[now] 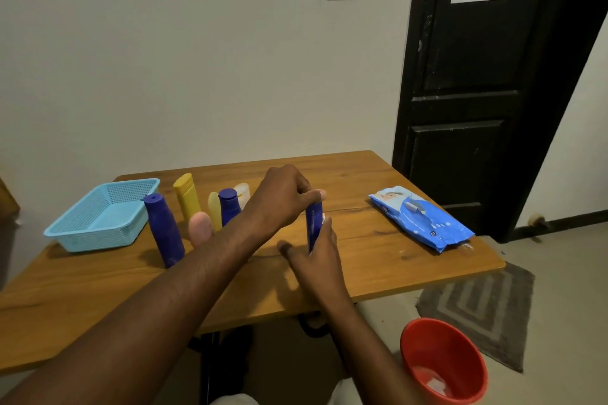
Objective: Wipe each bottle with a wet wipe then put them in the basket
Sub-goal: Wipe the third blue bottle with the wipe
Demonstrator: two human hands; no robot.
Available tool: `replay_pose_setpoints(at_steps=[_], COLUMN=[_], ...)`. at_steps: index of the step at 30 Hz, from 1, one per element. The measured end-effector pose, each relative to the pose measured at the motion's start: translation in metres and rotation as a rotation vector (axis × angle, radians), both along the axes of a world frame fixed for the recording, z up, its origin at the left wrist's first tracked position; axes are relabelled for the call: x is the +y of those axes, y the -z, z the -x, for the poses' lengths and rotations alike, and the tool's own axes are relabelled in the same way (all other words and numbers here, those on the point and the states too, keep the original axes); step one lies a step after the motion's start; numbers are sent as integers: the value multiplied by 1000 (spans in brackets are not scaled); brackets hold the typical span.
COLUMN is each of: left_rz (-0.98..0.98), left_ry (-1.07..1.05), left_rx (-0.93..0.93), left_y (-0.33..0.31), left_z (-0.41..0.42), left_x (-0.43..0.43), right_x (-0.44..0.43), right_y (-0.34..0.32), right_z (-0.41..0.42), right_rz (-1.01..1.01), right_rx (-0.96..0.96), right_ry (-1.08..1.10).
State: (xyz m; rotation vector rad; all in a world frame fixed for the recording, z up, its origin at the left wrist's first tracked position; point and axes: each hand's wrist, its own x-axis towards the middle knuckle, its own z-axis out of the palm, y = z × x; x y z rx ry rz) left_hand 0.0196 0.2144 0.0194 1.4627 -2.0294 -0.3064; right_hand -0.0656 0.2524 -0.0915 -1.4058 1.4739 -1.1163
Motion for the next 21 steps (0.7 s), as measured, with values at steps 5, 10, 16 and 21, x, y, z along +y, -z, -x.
replay_pose_setpoints(at_steps=[5,10,16,21], left_rz=[18,8,13,26], left_ry=[3,-4,15,-5], left_rx=[11,0,-25,-45], left_y=[0,-3,2,1], left_z=[-1,-3,-5,-4], left_x=[0,-8,-14,-18], right_x=[-1,23,18,15], right_y=[12,20,-9,5], right_z=[6,1,-2,-4], right_rz=[1,88,280,357], right_rx=[107,-13,20,238], right_ry=[18,9,-2,22])
